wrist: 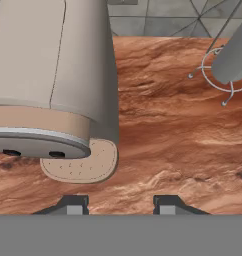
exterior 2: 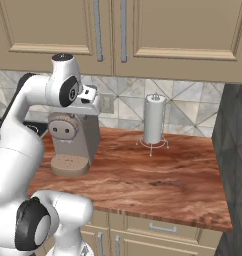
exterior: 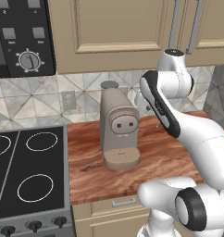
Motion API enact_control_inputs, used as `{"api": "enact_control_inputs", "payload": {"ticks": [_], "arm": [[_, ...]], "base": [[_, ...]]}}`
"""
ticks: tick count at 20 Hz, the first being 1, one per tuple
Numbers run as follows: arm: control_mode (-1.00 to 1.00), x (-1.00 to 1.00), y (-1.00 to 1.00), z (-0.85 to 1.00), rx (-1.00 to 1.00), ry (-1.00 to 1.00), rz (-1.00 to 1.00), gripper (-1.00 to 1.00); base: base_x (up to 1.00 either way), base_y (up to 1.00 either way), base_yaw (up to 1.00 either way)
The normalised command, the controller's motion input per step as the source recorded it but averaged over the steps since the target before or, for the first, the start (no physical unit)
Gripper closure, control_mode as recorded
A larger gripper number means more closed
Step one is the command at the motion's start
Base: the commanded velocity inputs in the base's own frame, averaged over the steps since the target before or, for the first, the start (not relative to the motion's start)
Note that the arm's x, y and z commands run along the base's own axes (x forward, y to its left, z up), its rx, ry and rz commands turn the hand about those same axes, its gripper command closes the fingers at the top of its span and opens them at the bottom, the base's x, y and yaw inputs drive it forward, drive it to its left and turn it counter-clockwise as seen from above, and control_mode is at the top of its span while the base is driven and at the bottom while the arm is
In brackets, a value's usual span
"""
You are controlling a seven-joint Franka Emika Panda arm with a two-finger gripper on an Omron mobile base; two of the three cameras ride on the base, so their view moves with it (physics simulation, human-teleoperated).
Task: Open the cabinet, pick the kettle from the cabinet, and place it in the sink.
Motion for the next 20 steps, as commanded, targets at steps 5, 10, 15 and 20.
{"api": "enact_control_inputs", "payload": {"ticks": [5, 10, 15, 20], "arm": [[-1.0, -0.1, 0.0, 0.0, 0.0, -0.04, 0.02, -1.0], [-1.0, -0.31, 0.0, 0.0, 0.0, -0.23, 0.0, -1.0], [-1.0, -0.27, -0.01, 0.04, 0.0, -0.3, 0.0, -1.0], [-1.0, -0.25, -0.09, 0.13, 0.0, -0.14, -0.02, -1.0]], "base": [[0.0, 0.0, 0.0], [0.0, 0.0, 0.0], [0.0, 0.0, 0.0], [0.0, 0.0, 0.0]]}}
